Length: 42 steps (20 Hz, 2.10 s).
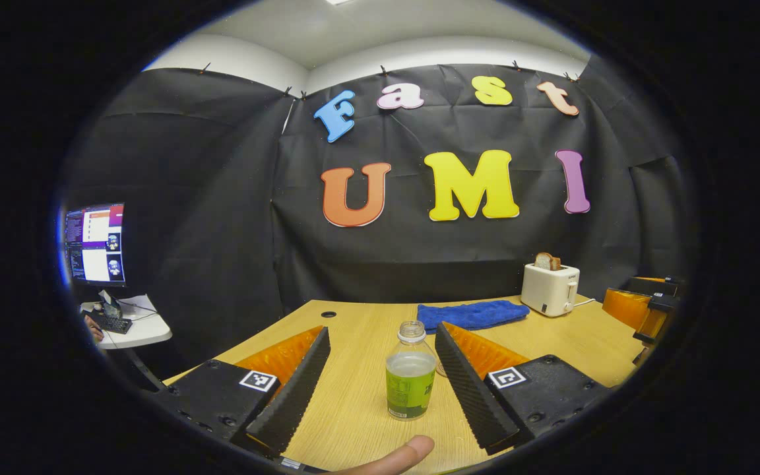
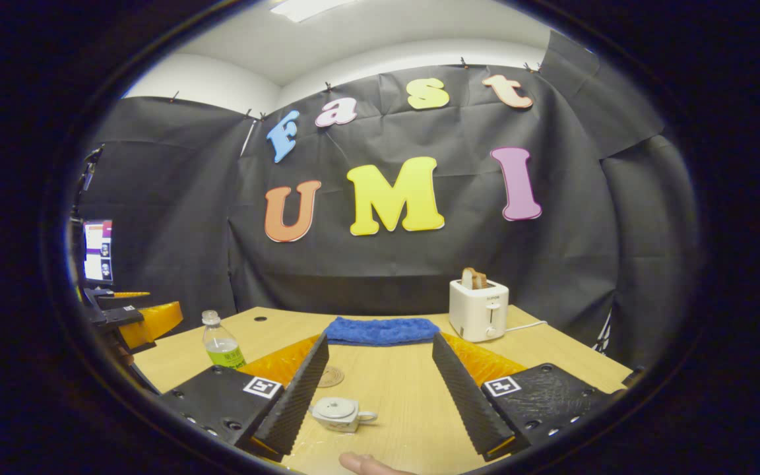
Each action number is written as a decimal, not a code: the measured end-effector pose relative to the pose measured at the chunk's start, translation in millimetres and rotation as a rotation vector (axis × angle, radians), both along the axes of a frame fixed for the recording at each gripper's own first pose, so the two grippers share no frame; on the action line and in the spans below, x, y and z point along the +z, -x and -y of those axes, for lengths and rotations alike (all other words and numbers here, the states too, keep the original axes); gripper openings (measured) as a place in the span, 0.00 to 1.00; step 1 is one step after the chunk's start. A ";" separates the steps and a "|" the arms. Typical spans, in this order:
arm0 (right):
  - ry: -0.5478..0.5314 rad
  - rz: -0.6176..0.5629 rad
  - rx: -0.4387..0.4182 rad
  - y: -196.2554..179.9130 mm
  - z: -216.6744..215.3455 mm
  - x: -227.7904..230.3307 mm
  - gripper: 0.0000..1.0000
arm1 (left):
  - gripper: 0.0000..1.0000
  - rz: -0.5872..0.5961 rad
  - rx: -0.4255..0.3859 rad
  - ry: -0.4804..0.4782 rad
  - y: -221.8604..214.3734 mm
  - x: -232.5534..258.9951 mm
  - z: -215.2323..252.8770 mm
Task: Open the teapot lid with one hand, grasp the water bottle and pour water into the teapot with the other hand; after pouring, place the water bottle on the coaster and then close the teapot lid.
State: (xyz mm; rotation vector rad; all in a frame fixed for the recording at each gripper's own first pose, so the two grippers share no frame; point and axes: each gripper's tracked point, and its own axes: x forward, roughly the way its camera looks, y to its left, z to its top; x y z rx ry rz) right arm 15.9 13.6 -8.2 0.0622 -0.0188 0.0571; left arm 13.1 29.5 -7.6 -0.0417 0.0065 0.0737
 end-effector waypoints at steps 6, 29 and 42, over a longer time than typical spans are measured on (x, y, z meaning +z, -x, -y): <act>0.052 -0.001 0.023 -27.2 -21.1 -31.7 0.96 | 1.00 -0.014 -0.005 0.017 -5.6 -6.5 -0.5; 0.016 -0.214 0.128 -69.4 -71.7 -139.1 0.12 | 1.00 -0.062 0.016 0.017 -18.2 -23.5 -8.1; 0.043 -0.062 0.062 -35.0 -38.4 -60.9 0.01 | 1.00 -0.096 -0.080 0.075 -22.9 -32.2 10.0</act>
